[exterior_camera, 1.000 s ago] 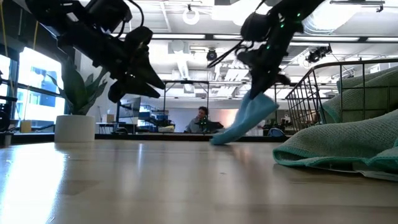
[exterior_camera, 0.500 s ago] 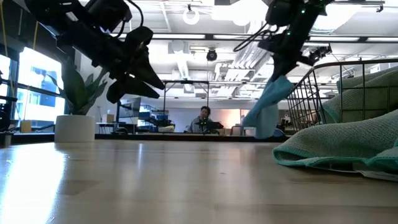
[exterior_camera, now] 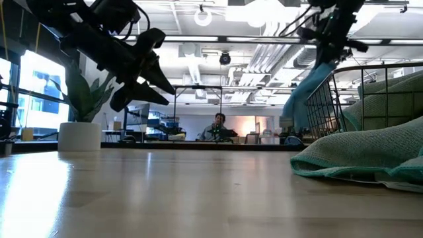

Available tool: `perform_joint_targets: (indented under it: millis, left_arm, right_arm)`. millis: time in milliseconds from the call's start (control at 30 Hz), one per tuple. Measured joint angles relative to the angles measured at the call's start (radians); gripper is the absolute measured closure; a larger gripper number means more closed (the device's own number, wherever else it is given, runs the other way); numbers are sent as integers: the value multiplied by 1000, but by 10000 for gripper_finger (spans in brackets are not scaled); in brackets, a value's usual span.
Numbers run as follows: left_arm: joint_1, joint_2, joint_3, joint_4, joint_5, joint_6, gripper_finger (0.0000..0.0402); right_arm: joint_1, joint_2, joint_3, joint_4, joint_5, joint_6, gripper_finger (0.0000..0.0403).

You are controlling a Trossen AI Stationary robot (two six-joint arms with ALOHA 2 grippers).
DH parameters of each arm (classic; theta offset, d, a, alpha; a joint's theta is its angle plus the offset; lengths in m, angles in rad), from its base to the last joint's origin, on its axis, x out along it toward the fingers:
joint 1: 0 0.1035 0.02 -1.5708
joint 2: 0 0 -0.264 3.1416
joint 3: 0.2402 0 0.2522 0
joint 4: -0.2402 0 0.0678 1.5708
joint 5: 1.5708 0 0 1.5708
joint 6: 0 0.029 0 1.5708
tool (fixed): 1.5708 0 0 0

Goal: Fold microfiber towels
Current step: Stack the folded blue microfiber cloth into the wire basket

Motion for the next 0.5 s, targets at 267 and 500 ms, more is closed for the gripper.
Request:
perform_joint_targets:
  millis: [267,500]
  left_arm:
    - [-35,0,1,0,17,-42,268]
    - [-75,0,1,0,14,-12,268]
  right_arm:
    - [113,-121,-1,-123,117,178,403]
    - [272,-168,-2,-175,234,389,403]
